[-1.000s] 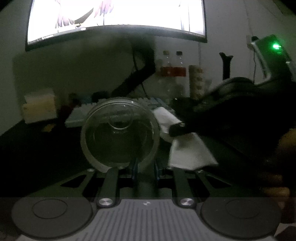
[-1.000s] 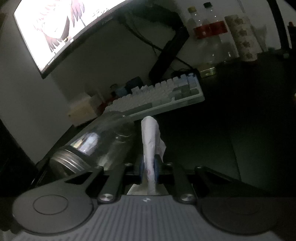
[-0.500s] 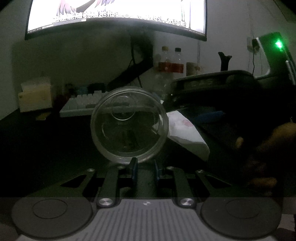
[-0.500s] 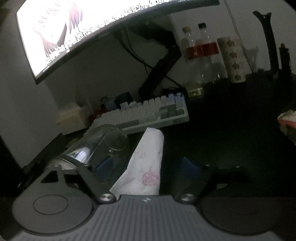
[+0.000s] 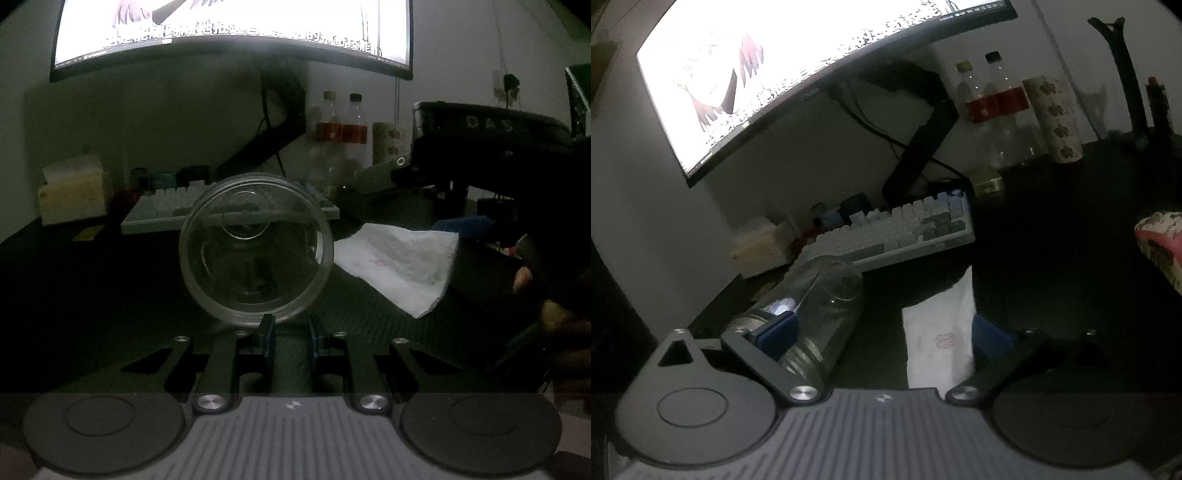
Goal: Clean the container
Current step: 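Lower the tissue onto the desk and open the right tool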
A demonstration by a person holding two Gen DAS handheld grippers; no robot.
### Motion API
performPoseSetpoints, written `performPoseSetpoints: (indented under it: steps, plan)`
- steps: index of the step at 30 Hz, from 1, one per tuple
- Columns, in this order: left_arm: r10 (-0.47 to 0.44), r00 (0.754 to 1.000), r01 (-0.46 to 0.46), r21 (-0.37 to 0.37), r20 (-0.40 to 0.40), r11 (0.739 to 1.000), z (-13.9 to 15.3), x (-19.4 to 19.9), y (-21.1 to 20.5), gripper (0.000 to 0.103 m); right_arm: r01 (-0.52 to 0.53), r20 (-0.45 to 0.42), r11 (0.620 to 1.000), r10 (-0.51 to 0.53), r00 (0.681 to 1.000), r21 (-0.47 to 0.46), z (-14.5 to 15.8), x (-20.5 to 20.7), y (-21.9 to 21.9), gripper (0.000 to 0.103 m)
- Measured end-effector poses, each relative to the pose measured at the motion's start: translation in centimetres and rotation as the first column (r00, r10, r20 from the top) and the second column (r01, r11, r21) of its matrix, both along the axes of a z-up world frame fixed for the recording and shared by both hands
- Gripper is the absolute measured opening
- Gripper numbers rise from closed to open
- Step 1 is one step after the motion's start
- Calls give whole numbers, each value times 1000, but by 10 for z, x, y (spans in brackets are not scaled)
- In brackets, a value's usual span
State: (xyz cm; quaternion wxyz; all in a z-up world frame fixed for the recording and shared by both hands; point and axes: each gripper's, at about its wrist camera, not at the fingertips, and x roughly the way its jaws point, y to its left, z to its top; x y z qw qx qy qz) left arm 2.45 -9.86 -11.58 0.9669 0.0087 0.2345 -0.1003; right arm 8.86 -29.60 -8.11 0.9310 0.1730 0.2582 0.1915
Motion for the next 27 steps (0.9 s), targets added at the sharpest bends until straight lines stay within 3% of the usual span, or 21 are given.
performPoseSetpoints:
  steps: [13,19,22,27]
  plan:
    - [2,1000,-2,18,7,1000,-2,1,0,16,27,-76,999,-24,997,30,-16,7,-10,103]
    - [2,1000,-2,20,1,1000,-1,-1,3,16,104,-71,994,-102,992,29,-15,1,-23,103]
    - [-9,1000,9,45,5,999,0,-4,2,20,179,-83,981,-172,982,77,-12,0,-38,103]
    - [-31,999,30,73,13,997,2,-12,-1,20,187,-97,975,-176,980,118,-12,1,-49,103]
